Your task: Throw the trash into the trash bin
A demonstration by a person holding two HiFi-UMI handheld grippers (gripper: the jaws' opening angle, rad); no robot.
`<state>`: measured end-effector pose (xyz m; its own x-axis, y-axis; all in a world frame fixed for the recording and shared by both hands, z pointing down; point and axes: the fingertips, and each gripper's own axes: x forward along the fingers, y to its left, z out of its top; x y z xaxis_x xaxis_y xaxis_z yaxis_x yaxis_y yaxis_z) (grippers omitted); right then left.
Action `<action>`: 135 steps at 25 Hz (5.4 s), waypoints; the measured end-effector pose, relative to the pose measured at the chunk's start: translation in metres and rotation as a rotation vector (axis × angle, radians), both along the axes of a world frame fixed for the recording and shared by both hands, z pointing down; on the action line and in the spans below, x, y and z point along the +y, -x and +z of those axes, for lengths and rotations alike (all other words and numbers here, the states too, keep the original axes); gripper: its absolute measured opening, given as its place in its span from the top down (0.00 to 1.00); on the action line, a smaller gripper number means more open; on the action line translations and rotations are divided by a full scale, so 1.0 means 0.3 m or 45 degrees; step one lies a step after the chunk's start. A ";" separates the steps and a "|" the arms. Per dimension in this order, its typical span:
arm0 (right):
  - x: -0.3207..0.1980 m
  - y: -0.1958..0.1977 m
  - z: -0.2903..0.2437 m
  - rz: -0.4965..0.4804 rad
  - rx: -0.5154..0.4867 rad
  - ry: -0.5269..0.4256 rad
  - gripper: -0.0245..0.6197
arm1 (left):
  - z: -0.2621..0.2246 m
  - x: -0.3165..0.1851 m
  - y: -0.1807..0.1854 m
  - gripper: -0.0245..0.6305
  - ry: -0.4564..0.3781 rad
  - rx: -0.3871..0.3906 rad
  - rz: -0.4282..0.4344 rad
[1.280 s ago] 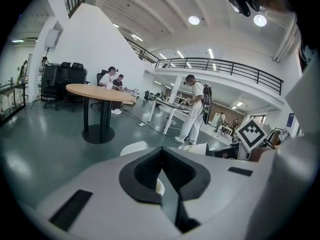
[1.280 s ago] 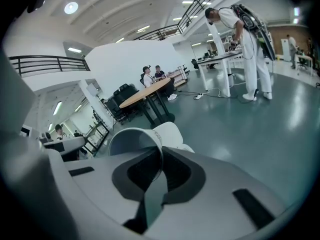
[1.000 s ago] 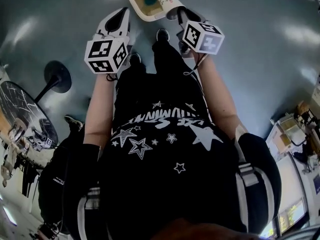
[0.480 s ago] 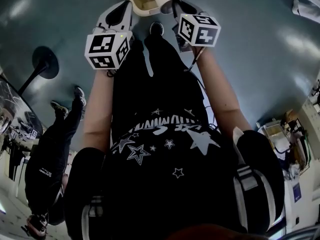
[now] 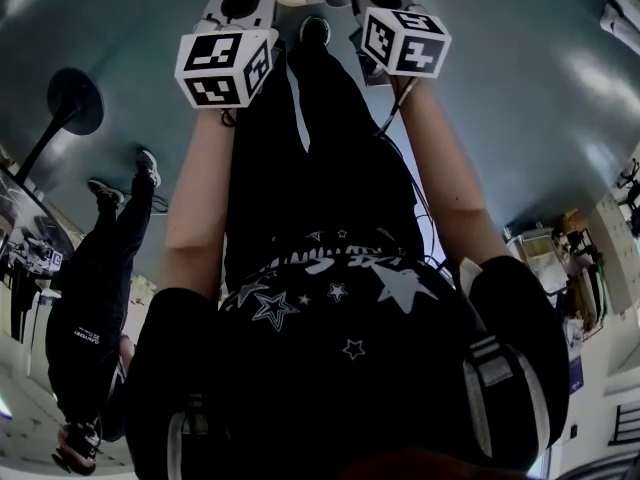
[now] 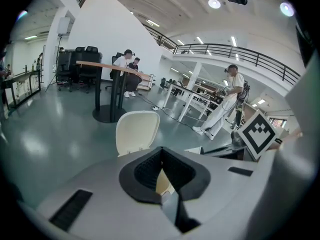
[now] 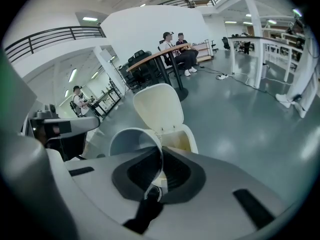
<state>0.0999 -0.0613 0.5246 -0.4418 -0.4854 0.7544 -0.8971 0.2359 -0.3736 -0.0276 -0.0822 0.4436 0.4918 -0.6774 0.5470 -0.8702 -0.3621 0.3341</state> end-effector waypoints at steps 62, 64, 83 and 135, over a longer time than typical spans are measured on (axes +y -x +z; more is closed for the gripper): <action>-0.044 0.110 0.562 -0.044 0.196 0.256 0.78 | 0.618 -0.045 0.051 0.95 0.372 -0.030 0.036; -0.044 0.106 0.555 -0.036 0.197 0.256 0.78 | 0.611 -0.042 0.044 0.95 0.369 -0.028 0.044; -0.063 0.092 0.358 0.040 0.170 0.179 0.79 | 0.434 -0.058 0.008 0.95 0.264 -0.028 0.115; 0.135 0.065 -0.244 0.240 -0.025 -0.078 0.95 | -0.203 0.140 0.072 0.95 -0.047 -0.065 0.229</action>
